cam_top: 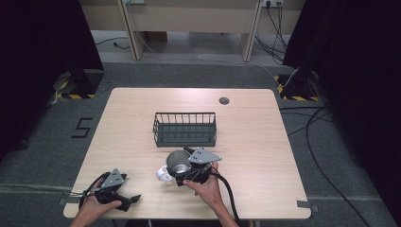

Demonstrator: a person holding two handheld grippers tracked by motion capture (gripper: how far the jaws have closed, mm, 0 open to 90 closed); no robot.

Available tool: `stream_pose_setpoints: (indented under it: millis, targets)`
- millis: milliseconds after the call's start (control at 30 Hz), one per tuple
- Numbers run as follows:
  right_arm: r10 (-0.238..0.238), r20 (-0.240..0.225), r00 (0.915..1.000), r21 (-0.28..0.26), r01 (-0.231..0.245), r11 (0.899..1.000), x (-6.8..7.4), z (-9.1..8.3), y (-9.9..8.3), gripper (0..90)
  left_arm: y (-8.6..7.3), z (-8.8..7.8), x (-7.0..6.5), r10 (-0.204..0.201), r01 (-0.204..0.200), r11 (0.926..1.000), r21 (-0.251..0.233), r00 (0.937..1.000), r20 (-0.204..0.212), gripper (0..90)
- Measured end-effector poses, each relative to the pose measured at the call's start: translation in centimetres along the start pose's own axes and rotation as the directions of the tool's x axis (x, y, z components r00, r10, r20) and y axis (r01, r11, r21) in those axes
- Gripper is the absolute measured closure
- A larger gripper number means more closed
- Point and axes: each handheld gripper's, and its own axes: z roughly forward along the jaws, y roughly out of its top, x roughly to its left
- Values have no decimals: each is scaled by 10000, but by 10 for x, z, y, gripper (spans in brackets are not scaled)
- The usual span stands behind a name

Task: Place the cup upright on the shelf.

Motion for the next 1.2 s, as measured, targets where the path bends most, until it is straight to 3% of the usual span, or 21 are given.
stream_pose_setpoints:
  millis: [533, 767, 1200]
  targets:
    - [-92, 167, 9998, -101, 94, 9999, 2, 4, 1, 63, 0, 0, 0, 5, -5, 10000, 3, 10000, 4, 0]
    - [-156, 601, 9981, -153, 166, 9997, 3, 1, 4, 65, 0, 0, 0, 5, -5, 10000, 4, 10000, 4, 0]
    - [-254, 925, 9954, 12, 254, 9997, 2, -4, 13, 65, 0, 0, 0, 2, -2, 10000, 2, 10000, 5, 0]
